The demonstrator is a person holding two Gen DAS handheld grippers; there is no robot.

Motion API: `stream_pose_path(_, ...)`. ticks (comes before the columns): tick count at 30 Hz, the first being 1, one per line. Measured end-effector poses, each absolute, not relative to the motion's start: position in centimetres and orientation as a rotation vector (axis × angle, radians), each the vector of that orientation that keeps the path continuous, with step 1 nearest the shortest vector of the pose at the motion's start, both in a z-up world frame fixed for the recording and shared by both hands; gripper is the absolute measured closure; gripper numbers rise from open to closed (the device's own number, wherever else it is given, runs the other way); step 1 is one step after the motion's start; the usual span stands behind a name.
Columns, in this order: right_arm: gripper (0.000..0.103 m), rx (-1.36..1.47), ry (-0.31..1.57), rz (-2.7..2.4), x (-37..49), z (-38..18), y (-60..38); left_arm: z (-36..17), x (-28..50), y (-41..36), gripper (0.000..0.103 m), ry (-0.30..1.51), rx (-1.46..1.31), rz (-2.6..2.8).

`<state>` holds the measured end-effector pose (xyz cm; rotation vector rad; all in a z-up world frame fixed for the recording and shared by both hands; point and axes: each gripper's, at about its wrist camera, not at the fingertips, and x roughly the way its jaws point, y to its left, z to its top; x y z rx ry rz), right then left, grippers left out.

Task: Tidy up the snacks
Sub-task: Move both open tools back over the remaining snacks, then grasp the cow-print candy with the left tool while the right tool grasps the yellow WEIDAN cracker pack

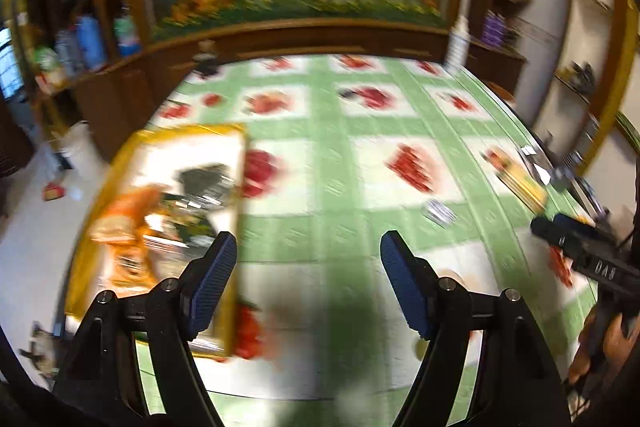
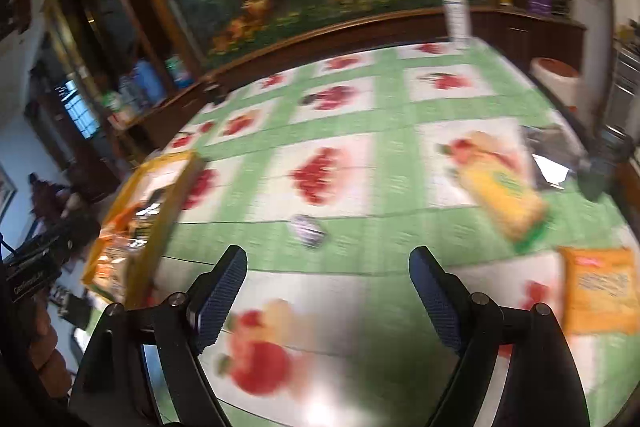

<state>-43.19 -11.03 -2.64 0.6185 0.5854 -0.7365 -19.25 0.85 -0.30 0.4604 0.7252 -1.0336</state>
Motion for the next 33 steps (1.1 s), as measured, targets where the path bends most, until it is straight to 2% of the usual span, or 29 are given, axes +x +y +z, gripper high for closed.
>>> stream_pose_path(5,0.017,0.652,0.591,-0.896,-50.2,-3.8,-12.6,-3.2,-23.6,-1.9,0.029,0.791,0.564,-1.137)
stream_pose_path(13,0.017,0.705,0.597,-1.009,-56.5,-5.1,-14.5,-4.0,-25.9,-5.0,0.029,0.788,0.626,-1.160)
stream_pose_path(25,0.017,0.595,0.749,-1.082,-56.0,-6.1,-16.7,-6.0,-24.4,-9.9,0.029,0.890,0.578,-1.189)
stream_pose_path(33,0.016,0.625,0.734,-1.022,-56.6,-6.1,-18.3,-7.8,-23.1,-12.8,0.029,1.032,0.505,-1.152)
